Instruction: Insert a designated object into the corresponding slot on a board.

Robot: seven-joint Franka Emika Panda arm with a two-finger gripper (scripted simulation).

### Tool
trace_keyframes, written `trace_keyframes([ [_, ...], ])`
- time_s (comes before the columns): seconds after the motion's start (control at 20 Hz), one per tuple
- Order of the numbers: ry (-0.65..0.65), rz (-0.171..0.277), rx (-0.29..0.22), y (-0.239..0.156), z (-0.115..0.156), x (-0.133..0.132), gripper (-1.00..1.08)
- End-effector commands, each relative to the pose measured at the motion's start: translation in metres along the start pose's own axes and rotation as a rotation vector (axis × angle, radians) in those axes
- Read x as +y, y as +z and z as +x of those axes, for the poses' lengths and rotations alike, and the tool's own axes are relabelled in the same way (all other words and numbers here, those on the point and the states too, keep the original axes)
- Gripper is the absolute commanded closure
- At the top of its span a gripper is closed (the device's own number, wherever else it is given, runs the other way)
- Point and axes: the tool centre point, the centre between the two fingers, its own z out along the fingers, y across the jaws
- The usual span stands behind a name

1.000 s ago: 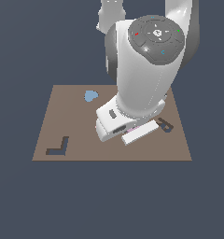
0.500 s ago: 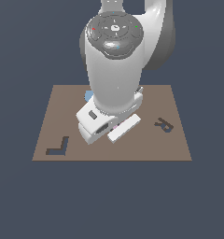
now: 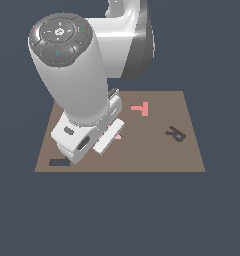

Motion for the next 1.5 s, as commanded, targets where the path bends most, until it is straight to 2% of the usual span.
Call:
trace_keyframes([
  [0.0, -0.073, 0.000, 0.000, -0.001, -0.011, 0.013, 1.08],
  [0.35, -0.262, 0.000, 0.000, -0.002, -0.035, 0.054, 1.08],
  [0.75, -0.426, 0.000, 0.000, -0.003, -0.047, 0.092, 1.08],
  [1.1, -0.515, 0.001, 0.000, -0.003, -0.050, 0.114, 1.08],
  [1.45, -0.557, 0.001, 0.000, -0.004, -0.050, 0.124, 1.08],
])
